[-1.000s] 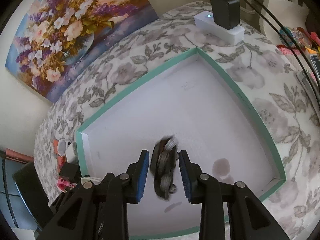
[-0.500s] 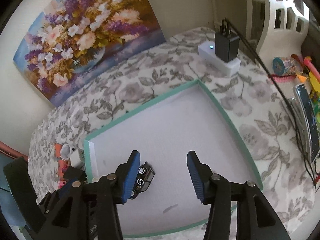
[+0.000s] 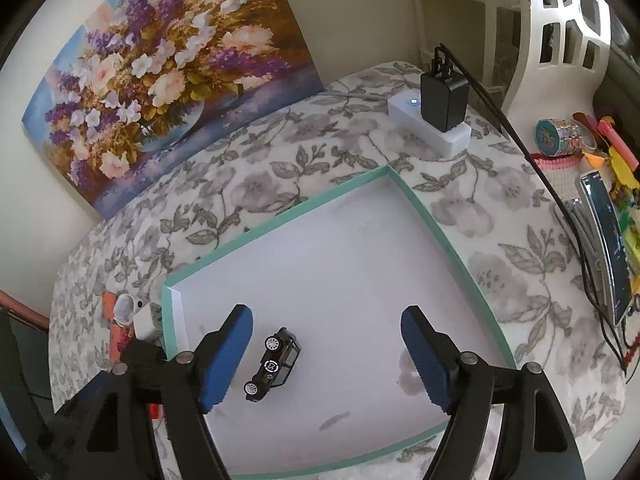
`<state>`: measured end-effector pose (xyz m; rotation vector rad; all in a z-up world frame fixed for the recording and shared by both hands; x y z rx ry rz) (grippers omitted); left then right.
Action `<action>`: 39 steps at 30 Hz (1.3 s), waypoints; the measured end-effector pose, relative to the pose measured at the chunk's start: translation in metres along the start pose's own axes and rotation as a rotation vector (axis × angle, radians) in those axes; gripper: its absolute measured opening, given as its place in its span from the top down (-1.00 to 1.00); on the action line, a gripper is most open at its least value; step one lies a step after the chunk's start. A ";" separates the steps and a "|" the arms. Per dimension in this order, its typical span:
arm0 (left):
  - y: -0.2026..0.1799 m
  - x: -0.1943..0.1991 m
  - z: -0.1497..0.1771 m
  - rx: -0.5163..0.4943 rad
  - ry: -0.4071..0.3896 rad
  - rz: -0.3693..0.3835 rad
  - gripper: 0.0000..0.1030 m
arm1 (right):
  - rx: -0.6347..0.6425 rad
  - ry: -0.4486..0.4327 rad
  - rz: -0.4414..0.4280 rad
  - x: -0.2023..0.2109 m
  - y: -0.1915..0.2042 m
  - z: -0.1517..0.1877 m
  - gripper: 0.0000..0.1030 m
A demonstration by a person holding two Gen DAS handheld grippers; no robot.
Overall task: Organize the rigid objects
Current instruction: 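Release the white clip into the tray with the left gripper, then grasp the patterned bar box with the left gripper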
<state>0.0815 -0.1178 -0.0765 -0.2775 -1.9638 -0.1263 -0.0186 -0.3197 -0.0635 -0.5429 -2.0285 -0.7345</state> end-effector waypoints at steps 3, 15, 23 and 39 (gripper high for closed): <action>0.027 0.003 -0.004 0.093 0.003 -0.013 -0.79 | 0.017 -0.006 0.009 -0.002 0.003 0.001 -0.78; 0.103 0.029 -0.008 0.296 -0.028 -0.060 -0.79 | 0.174 -0.052 0.064 -0.009 0.035 0.008 -1.00; 0.116 0.040 -0.013 0.315 -0.057 -0.045 -0.80 | 0.235 -0.052 0.051 -0.014 0.061 0.016 -1.00; 0.157 0.043 -0.012 0.419 -0.060 -0.010 -0.80 | 0.420 -0.163 0.131 -0.007 0.116 0.024 -1.00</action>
Point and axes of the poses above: each gripper's, at about its wrist camera, not at the fingertips, and x roughly against the way its jaws point, y to its left, z to its underside, the point moved 8 cm from there along -x, roughly the way its jaws point, and after that the axes turned 3 degrees about -z, right-handed, at the moved point
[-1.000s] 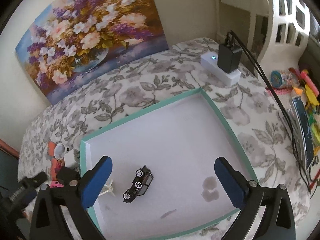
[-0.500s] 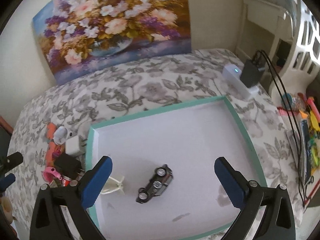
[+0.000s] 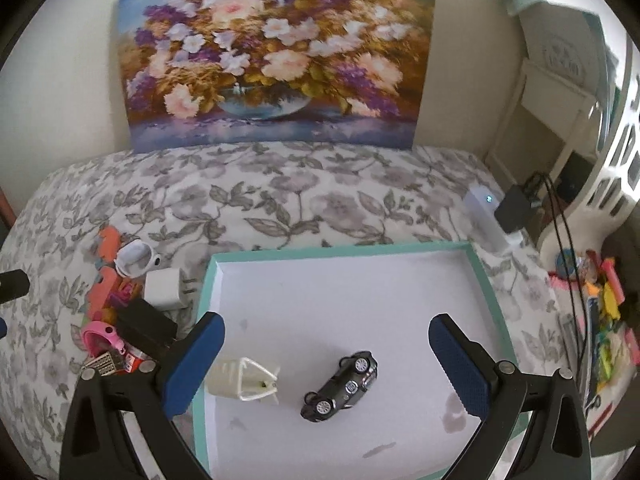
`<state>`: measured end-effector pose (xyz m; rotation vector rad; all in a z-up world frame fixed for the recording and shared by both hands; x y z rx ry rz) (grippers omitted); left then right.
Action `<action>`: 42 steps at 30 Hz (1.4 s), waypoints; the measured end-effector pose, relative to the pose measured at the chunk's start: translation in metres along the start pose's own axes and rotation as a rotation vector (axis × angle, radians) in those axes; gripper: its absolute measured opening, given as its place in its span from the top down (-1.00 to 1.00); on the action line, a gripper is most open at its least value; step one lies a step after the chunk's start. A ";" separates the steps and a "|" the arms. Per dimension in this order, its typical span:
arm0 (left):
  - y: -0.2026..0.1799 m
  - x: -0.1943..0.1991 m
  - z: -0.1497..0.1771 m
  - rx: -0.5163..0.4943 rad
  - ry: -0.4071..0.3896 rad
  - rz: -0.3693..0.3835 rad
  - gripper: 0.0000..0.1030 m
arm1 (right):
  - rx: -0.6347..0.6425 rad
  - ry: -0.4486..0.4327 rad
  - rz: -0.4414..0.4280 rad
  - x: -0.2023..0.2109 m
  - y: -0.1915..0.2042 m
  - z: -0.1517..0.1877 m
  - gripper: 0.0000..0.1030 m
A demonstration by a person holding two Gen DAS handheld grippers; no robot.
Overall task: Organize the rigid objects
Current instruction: 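Grasp the patterned bar box with the left gripper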
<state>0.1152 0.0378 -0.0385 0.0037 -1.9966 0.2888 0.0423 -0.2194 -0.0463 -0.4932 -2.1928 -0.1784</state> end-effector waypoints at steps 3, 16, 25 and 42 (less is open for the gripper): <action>0.008 -0.001 -0.003 0.021 0.005 0.005 -0.80 | -0.014 -0.024 0.003 0.007 0.006 -0.003 -1.00; 0.046 -0.018 -0.006 0.045 0.052 -0.063 -0.80 | -0.016 0.103 -0.153 -0.007 0.064 0.016 -1.00; 0.056 -0.049 0.010 0.045 0.157 -0.085 -0.80 | 0.116 0.209 -0.223 -0.023 0.122 0.046 -1.00; 0.039 -0.077 0.031 -0.021 0.256 -0.067 -0.80 | 0.137 0.270 -0.171 -0.034 0.118 0.054 -0.98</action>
Point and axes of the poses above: each gripper's, at about its wrist camera, not at the fingertips, and x roughly against the way its jaws point, y to its left, z to its underside, the point moved 8 cm from there along -x, roughly the way its jaws point, and after that the axes turned 3 degrees about -z, right-handed, at the moved point
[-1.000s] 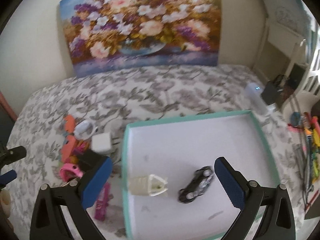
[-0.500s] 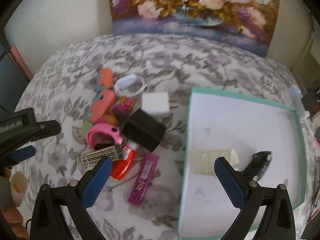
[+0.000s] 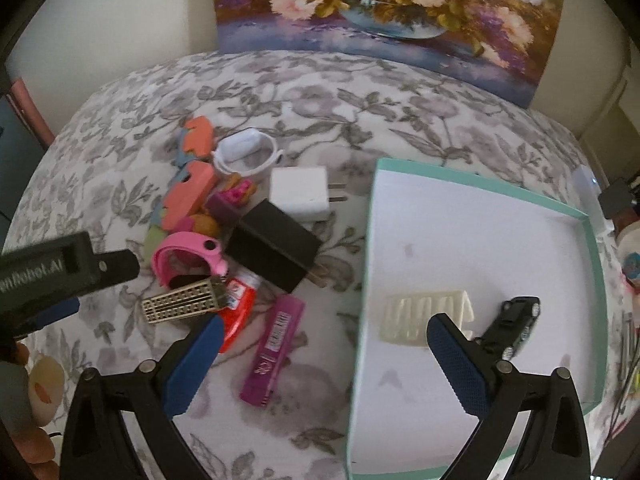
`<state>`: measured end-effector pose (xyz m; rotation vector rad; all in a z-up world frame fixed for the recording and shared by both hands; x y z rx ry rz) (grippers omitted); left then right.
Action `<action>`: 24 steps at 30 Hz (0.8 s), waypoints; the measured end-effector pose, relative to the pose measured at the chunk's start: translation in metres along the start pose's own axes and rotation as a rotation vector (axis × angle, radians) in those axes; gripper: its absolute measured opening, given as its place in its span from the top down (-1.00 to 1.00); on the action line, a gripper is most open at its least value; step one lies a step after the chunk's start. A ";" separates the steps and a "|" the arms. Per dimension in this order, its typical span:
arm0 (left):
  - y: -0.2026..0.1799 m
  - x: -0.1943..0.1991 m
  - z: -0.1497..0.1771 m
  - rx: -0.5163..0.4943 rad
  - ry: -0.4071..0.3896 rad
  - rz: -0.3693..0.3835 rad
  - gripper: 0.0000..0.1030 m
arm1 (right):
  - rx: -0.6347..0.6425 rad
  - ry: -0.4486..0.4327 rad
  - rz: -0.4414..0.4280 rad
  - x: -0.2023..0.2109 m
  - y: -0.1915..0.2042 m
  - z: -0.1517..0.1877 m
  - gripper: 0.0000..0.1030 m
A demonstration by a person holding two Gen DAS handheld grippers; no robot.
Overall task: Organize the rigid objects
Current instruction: 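Grasp the patterned bar box with the left gripper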
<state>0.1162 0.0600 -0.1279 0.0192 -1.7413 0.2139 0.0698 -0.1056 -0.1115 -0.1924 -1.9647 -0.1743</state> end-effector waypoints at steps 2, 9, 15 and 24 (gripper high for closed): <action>-0.005 -0.005 0.002 -0.014 0.018 0.018 -0.80 | -0.007 -0.001 0.006 0.002 -0.006 -0.002 -0.98; -0.025 -0.012 0.009 -0.064 0.043 0.057 -0.80 | -0.066 -0.026 0.017 0.016 -0.027 -0.011 -0.98; -0.044 -0.020 0.015 -0.113 0.065 0.083 -0.80 | -0.129 -0.046 0.007 0.026 -0.044 -0.016 -0.98; -0.066 -0.032 0.021 -0.169 0.075 0.088 -0.80 | -0.154 -0.019 0.000 0.020 -0.051 -0.011 -0.99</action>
Point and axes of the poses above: each gripper's, at about its wrist camera, not at the fingertips, and x roughly against the way its jaws point, y to its left, z to its underside, the point moved 8 cm from there along -x, roughly the way its jaws point, and after that the axes turned 3 degrees about -z, right-handed, at the moved point
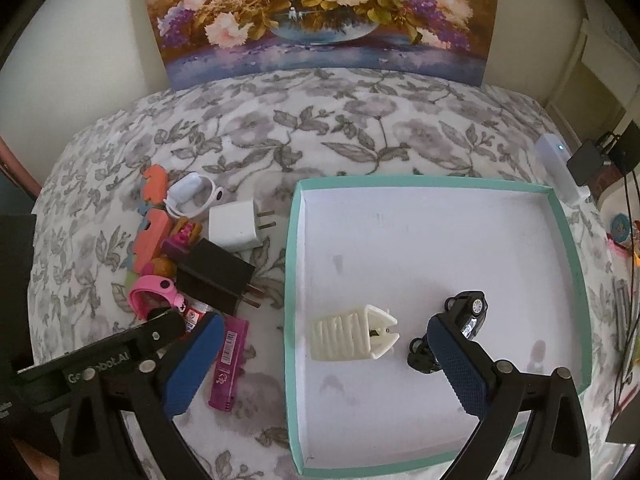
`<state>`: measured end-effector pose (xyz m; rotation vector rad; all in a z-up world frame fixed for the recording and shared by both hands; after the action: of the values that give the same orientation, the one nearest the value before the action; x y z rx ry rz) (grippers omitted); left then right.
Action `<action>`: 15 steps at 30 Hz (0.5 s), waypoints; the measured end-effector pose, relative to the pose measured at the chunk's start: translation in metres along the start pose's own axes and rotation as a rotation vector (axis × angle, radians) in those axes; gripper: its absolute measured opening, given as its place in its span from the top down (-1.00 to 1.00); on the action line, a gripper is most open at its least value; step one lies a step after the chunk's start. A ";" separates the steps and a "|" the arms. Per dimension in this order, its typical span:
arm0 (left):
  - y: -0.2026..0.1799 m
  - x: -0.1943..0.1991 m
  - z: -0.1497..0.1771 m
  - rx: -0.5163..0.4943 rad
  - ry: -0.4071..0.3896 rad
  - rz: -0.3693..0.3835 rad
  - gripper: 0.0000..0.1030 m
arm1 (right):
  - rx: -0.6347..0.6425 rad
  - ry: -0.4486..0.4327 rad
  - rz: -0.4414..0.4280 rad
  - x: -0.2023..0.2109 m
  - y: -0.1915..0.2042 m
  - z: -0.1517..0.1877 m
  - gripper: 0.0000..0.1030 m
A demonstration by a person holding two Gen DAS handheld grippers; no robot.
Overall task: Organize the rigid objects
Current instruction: 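Grasp the patterned bar box with the left gripper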
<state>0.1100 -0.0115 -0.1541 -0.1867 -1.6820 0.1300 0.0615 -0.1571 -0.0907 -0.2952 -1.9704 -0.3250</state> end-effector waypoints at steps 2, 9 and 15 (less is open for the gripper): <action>-0.002 -0.003 0.001 -0.002 -0.006 -0.011 -0.80 | -0.004 0.002 -0.001 0.000 -0.001 0.001 -0.99; -0.001 -0.007 -0.008 0.005 -0.026 0.007 -0.79 | -0.013 0.006 -0.003 -0.001 -0.003 0.000 -0.99; -0.001 -0.006 -0.008 -0.003 -0.028 0.013 -0.73 | -0.017 0.008 -0.001 -0.001 -0.003 0.000 -0.99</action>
<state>0.1181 -0.0143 -0.1588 -0.1990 -1.7095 0.1400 0.0608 -0.1597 -0.0925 -0.3038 -1.9609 -0.3431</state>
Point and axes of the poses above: each gripper's, at about its wrist camera, not at the fingertips, and x roughly against the way its jaws point, y to its left, z to its underside, the point moved 8 cm from there along -x, roughly the way its jaws point, and after that the axes turned 3 degrees about -z, right-handed, at the moved point
